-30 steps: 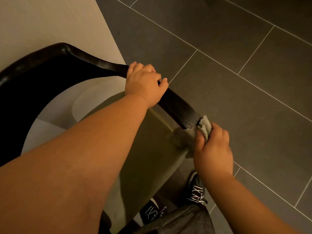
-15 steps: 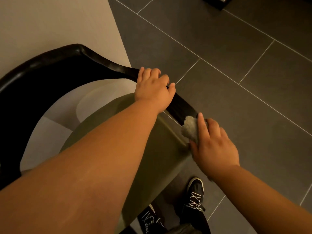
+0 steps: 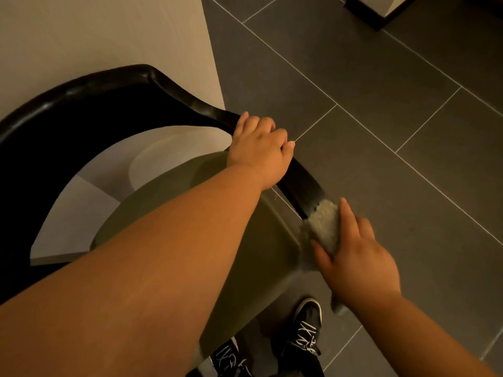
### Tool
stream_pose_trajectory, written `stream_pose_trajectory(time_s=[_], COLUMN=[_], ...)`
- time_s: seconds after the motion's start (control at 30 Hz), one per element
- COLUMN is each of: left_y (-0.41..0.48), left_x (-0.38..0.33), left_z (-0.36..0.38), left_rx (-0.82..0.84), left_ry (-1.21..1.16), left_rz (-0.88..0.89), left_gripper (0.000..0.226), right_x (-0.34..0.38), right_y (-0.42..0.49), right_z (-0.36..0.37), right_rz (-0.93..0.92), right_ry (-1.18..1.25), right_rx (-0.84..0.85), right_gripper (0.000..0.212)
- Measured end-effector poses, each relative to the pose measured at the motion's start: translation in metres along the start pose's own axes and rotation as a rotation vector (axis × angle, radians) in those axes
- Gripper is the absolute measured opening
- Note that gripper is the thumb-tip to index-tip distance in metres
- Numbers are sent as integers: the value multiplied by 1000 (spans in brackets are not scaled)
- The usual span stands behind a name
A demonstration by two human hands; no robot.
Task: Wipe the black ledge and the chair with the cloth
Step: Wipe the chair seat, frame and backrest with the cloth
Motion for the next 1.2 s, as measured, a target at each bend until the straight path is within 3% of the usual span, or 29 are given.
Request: stream_pose_trajectory(time_s=[0.23,0.43,0.53,0.6,0.77,0.87,0.97,1.07,1.13,1.2], left_y=[-3,1,-3,-5,-26,-65,-121,-176,-208,-222], left_x=[-3,-1,-5,-2,-3,-7,-12,0,9,20], left_z=[1,-4,-1,-2,0,5,3,1,-8,-26], left_rx=[-11,-21,8,34,163,291,430,623,726,721], left_ry=[49,75,81,94,-36,-82,-130,-150,-206,-226], left_rz=[-22,-52,-55,-98,-188,-157,-136,-200,-247,-267], left_gripper=[52,50,51,52,53,60,66,64,58,55], right_x=[-11,46,36,2,-50,-43,-17,-4,-10,-17], right_y=[44,85,51,28,-11,-4,7,-1,-11,-6], right_z=[11,-7,-11,-4,24,27,6,-22,-39,-55], right_rz=[192,-56,-149,-25,541,652,440,384,475,521], right_ry=[303,210,232,317,650,545,236,101,179,294], right_rx=[180,22,37,120,394,480,531,666,685,573], right_gripper=[58,48,64,74,110,82,60,48,41,39])
Point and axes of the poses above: each hand's wrist, its own y-axis towards the middle knuckle, its own z-axis out of the palm, x = y × z, the point moved 10 cm from there along y, towards the middle knuckle, and after that the axes turned 1 degree about -y, right-handed, at the moved point
